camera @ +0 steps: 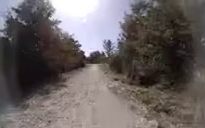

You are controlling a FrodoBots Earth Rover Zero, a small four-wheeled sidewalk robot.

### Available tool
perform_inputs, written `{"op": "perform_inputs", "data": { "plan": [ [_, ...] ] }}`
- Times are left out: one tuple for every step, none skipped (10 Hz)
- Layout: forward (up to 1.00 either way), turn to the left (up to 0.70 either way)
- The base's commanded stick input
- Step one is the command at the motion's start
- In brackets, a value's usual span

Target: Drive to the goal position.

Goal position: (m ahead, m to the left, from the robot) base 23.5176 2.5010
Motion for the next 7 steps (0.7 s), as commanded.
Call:
{"op": "perform_inputs", "data": {
  "plan": [
    [0.70, 0.00],
    [0.70, 0.00],
    [0.70, 0.00],
    [0.70, 0.00],
    [0.70, 0.00],
    [0.70, 0.00],
    [0.70, 0.00]
  ]
}}
